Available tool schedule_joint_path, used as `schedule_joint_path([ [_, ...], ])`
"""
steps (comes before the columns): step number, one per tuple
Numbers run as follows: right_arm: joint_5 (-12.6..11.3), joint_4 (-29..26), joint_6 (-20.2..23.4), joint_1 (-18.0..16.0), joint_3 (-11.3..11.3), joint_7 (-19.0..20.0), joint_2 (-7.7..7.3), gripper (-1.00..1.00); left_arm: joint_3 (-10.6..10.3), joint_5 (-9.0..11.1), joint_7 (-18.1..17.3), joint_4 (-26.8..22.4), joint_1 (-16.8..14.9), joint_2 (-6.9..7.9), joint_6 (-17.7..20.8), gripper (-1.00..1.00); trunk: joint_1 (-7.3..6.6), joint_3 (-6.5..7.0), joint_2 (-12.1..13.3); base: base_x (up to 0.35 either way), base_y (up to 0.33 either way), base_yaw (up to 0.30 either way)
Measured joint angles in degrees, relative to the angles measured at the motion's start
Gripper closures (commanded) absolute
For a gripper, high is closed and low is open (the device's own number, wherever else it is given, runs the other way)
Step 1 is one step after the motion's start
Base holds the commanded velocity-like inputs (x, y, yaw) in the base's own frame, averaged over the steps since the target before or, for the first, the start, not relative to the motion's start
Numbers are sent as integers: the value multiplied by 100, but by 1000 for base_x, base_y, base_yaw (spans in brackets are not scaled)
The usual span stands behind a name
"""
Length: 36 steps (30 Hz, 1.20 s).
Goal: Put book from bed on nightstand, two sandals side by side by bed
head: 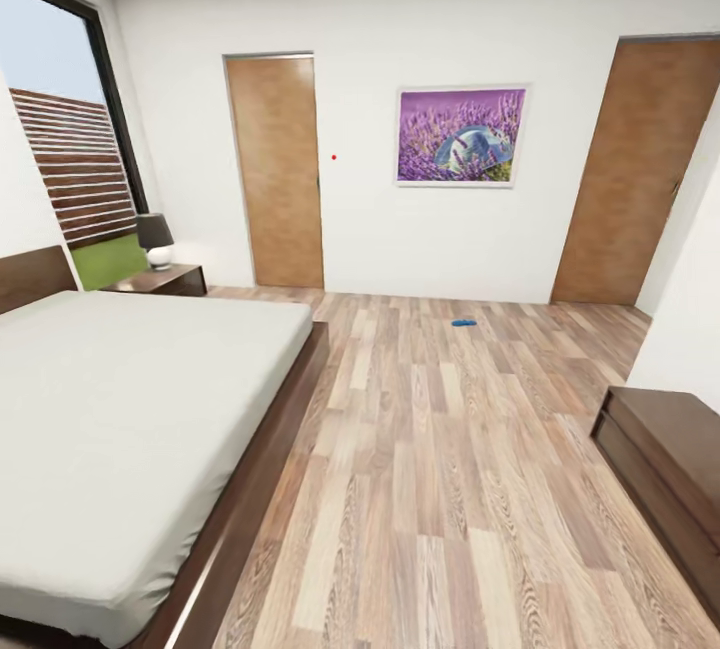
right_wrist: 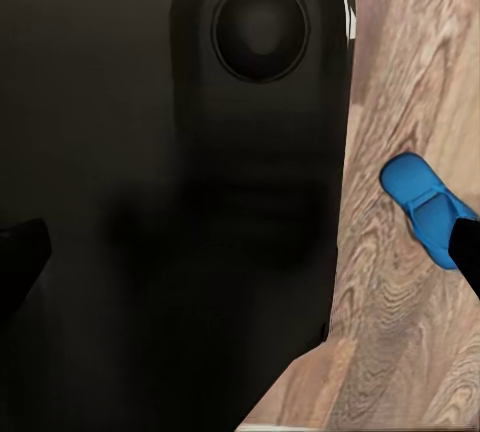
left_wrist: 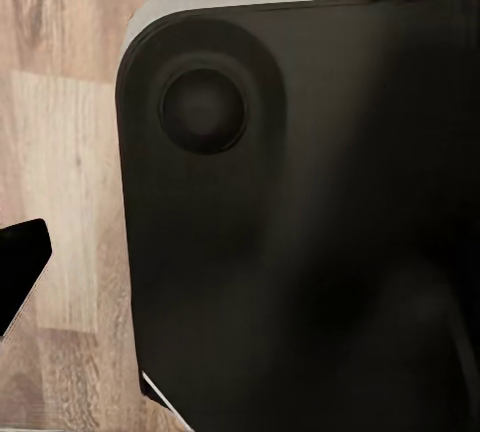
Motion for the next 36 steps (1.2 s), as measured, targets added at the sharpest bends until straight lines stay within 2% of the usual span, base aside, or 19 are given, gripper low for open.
schedule_joint_path([
  [36, 0, 0, 0, 0, 0, 3, 1, -100, 0, 0, 0, 0, 0, -17, 0, -100, 0, 0, 0, 0, 0, -300],
])
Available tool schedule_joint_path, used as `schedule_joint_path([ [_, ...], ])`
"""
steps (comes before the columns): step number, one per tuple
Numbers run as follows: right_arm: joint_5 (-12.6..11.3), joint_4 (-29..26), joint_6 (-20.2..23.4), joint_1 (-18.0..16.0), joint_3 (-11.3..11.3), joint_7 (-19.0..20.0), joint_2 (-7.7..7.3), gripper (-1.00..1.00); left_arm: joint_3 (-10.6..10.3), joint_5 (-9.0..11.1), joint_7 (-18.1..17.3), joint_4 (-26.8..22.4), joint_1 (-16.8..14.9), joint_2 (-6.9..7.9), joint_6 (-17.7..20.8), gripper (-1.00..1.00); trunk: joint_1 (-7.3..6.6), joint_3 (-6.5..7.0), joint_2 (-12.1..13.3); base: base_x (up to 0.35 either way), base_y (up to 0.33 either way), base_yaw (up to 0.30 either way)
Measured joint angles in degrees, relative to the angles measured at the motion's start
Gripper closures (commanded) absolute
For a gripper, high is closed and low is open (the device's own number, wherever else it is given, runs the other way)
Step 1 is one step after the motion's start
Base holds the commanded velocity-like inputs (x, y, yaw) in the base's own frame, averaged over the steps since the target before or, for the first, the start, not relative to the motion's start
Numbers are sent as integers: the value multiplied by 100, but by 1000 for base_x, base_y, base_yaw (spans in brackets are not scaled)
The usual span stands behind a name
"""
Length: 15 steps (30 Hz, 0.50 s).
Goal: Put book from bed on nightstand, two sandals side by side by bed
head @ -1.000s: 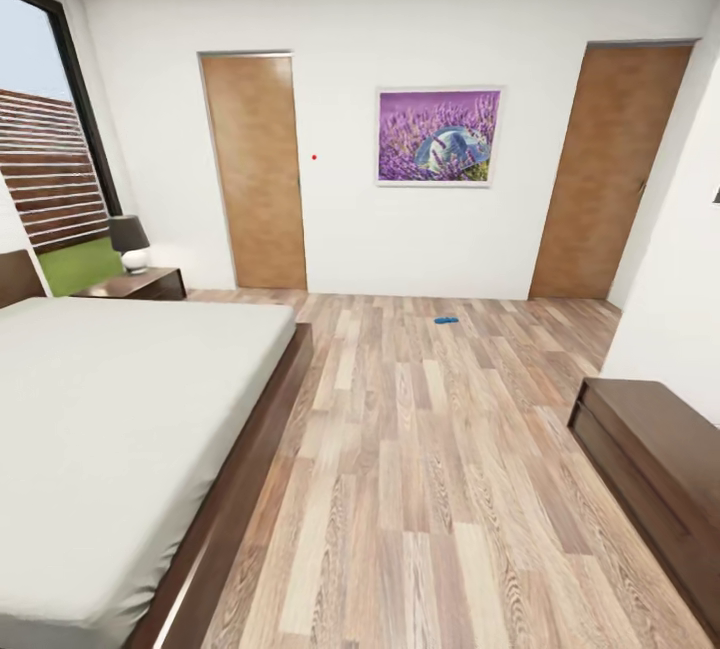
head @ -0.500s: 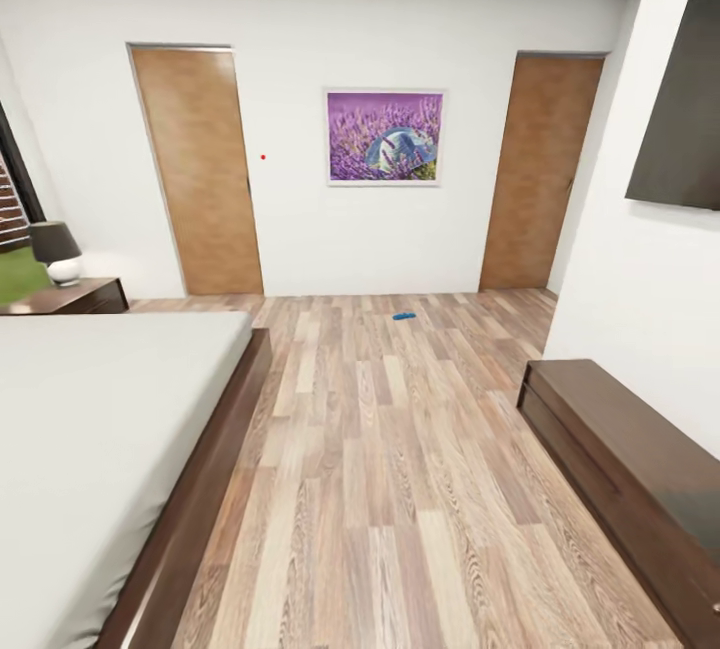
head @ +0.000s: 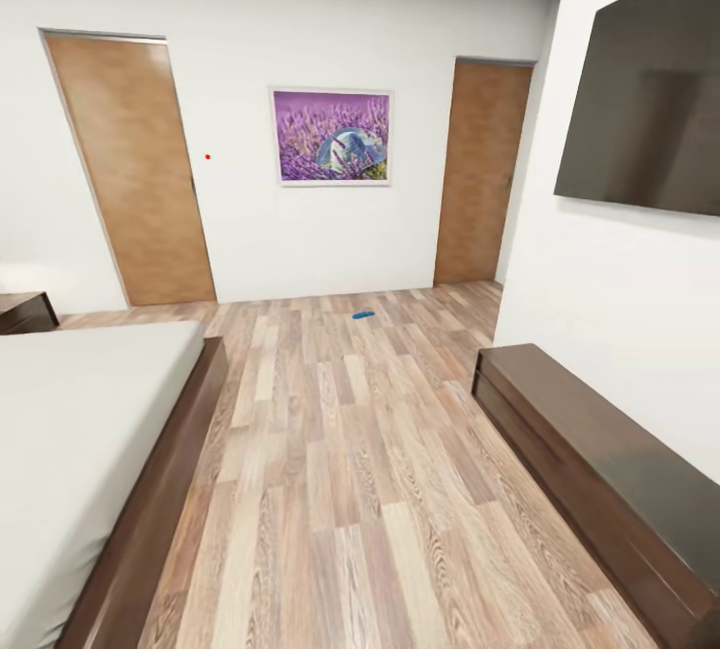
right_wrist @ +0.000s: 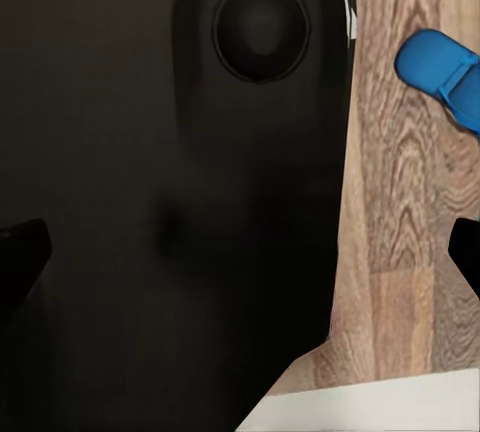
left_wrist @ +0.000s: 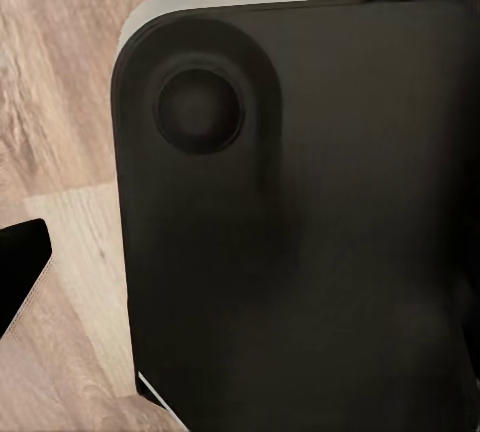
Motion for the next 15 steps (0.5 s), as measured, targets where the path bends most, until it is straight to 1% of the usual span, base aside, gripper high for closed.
schedule_joint_path([
  [15, 0, 0, 1, 0, 0, 13, 0, -100, 0, -3, 0, 0, 0, -2, 0, -100, 0, 0, 0, 0, 0, -300],
])
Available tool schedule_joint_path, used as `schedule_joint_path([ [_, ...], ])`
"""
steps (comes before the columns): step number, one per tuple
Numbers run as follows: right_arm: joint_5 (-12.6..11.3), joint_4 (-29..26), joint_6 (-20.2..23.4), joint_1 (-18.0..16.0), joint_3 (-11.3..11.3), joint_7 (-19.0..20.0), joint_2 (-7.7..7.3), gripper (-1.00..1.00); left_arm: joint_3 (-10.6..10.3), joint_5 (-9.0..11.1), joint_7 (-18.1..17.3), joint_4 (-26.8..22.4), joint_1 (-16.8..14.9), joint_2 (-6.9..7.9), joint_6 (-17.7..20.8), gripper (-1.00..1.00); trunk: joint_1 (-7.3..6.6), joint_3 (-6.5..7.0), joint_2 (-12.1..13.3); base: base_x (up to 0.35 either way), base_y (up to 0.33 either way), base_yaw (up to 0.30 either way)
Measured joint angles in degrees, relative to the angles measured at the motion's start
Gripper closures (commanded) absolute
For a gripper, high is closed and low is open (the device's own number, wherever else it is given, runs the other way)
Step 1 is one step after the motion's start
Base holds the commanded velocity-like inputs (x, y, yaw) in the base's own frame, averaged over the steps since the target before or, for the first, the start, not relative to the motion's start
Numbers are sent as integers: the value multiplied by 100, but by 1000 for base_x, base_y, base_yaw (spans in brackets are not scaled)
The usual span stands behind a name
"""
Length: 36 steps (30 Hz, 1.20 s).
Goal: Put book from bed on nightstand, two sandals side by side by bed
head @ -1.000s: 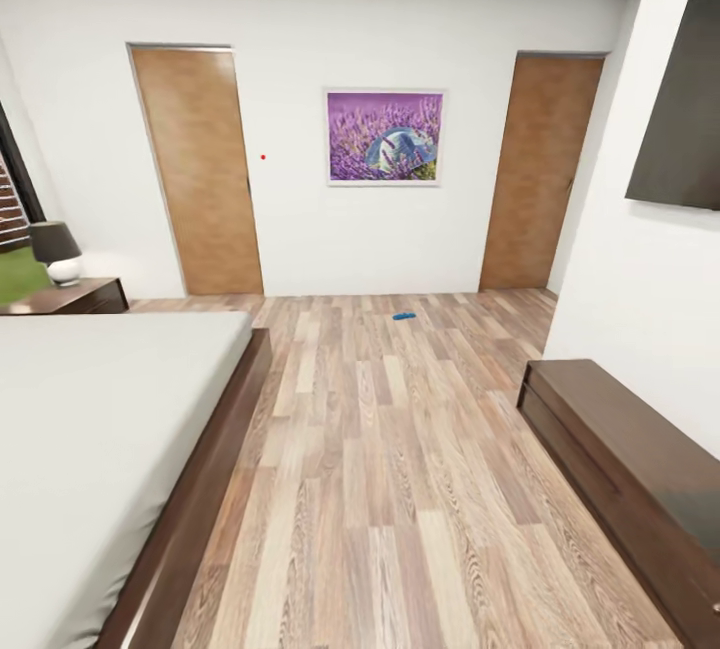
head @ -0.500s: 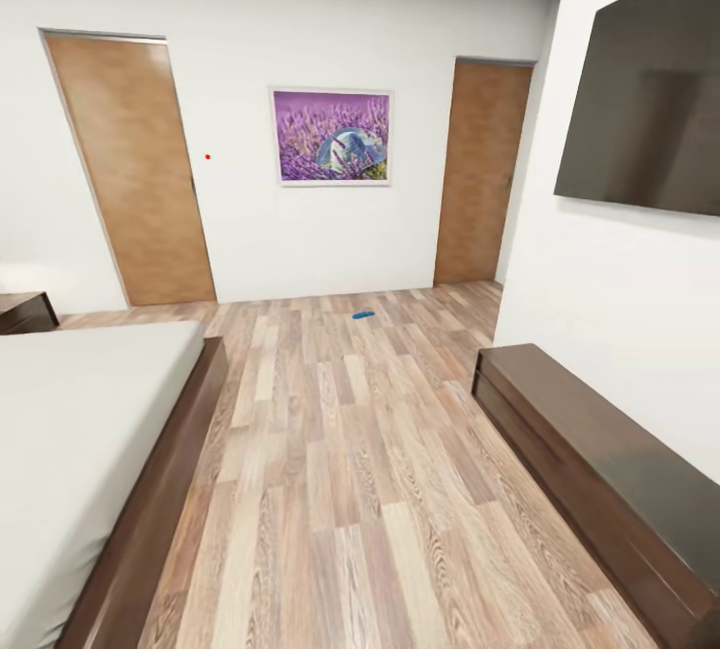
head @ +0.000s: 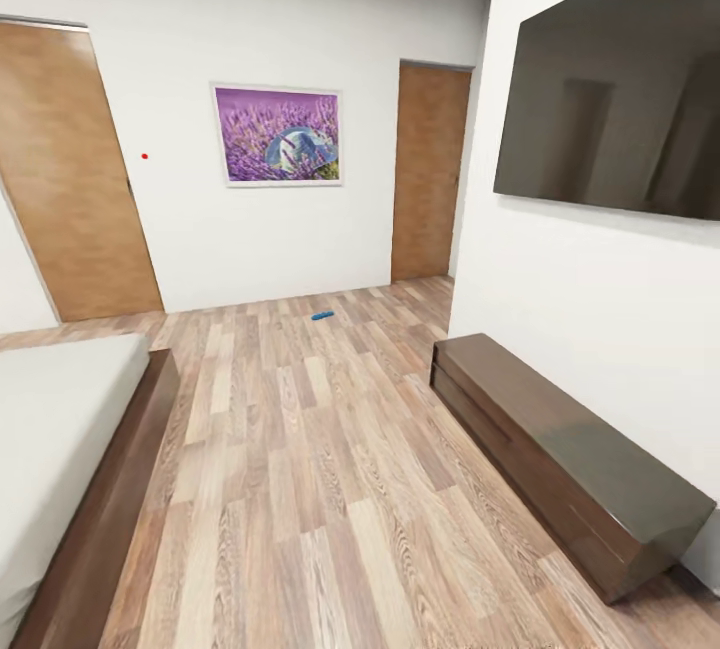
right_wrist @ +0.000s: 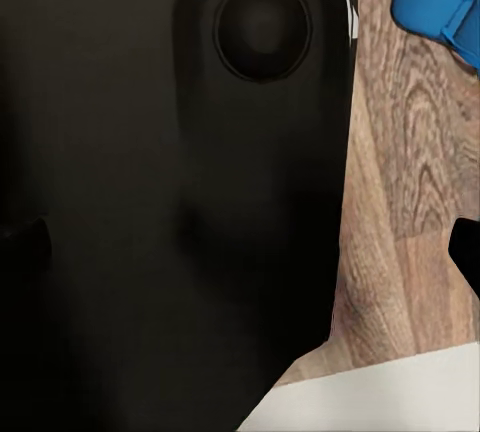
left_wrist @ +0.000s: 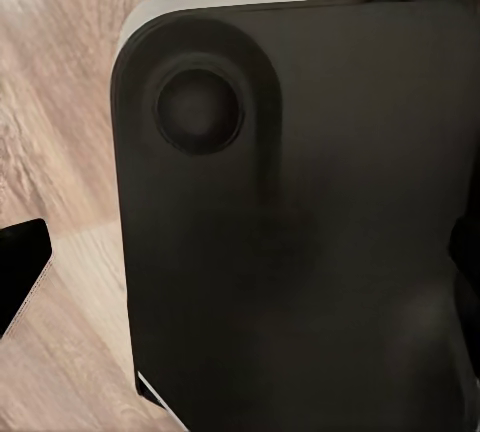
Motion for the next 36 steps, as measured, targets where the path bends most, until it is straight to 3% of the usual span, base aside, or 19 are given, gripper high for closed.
schedule_joint_path([
  [36, -8, 0, -1, 0, -8, 0, 0, -100, -2, -5, 0, -9, 0, -1, 0, -100, 0, 0, 0, 0, 0, -300],
])
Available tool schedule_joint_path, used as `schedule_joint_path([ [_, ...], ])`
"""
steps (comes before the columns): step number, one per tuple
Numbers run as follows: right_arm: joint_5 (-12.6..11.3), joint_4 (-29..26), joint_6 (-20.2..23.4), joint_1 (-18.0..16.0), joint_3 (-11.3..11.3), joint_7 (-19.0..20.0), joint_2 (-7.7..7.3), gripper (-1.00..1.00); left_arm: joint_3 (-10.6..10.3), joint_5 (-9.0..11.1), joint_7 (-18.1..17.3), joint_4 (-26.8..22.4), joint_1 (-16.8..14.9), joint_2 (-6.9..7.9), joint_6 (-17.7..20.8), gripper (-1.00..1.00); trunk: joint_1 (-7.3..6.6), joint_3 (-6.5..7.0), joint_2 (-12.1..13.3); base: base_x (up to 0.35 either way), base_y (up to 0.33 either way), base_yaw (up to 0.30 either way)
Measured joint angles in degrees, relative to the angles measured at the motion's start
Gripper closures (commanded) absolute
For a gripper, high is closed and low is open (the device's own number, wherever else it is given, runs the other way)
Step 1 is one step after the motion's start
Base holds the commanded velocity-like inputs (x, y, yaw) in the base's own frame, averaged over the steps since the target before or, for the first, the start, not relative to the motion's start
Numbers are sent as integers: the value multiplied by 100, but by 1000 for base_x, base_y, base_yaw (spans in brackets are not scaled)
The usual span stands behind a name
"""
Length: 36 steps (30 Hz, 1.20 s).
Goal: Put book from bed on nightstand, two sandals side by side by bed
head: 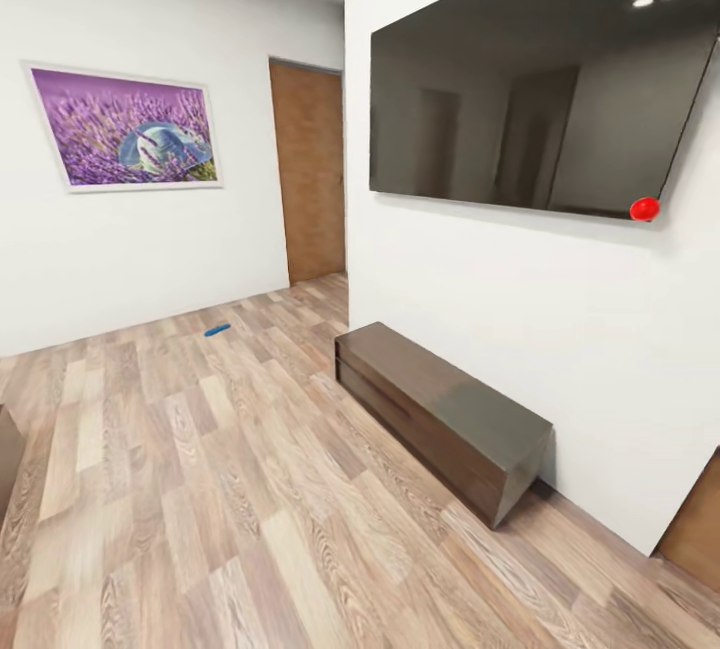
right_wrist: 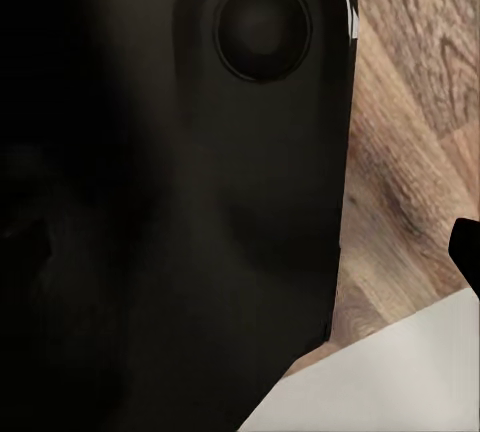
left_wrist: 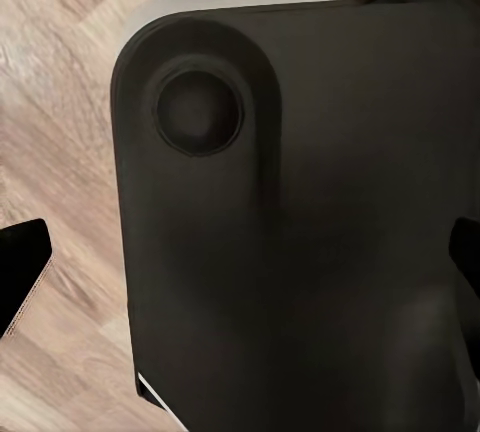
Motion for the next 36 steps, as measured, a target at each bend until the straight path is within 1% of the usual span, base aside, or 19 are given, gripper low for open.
schedule_joint_path([
  [36, 0, 0, 0, 0, -6, 0, -1, -100, 2, 0, 0, 0, 0, 0, 0, -100, 0, 0, 0, 0, 0, -300],
])
